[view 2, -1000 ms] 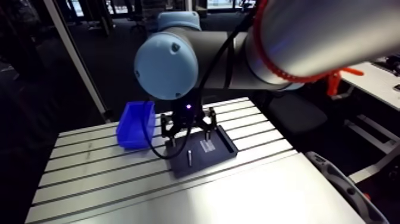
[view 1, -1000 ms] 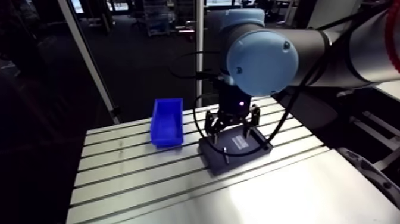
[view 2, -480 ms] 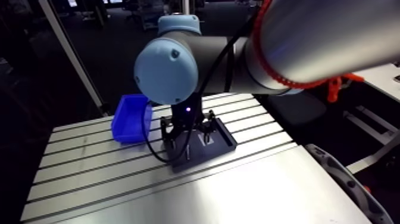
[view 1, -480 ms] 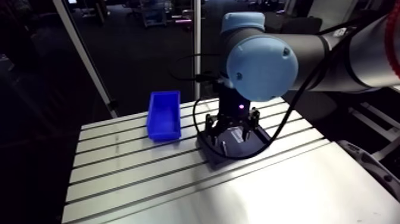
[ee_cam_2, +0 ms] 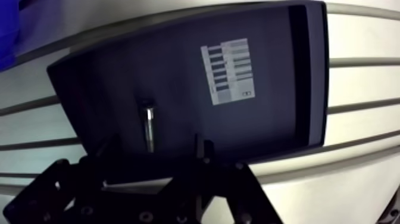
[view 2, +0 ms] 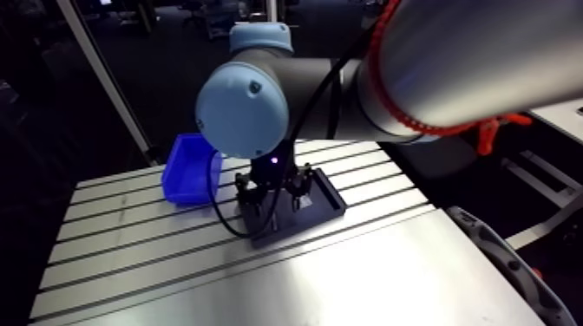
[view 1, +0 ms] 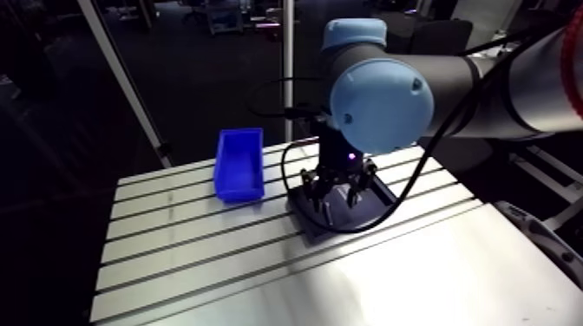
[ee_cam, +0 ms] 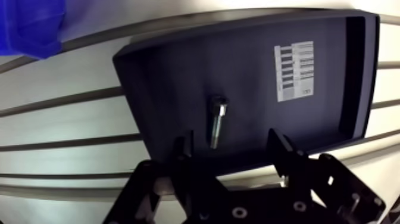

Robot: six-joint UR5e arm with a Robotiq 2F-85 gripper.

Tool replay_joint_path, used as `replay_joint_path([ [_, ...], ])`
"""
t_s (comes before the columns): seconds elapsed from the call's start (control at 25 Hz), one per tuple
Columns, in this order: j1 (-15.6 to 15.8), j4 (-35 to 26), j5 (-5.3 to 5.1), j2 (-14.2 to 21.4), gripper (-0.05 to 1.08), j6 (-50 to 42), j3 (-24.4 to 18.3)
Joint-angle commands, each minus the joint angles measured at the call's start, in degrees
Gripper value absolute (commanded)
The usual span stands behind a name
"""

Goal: Pick up the M10 bolt from the tray and put it into the blue bin.

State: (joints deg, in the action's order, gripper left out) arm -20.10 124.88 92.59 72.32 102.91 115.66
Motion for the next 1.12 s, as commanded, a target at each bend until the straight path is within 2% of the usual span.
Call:
replay_joint_path([
  [0.04,0.1,0.1,-0.08,0.0,0.37,-0.1,0.4],
  [1.12,0.2,0.9,-0.17,-1.1,0.5,-0.1,0.5],
])
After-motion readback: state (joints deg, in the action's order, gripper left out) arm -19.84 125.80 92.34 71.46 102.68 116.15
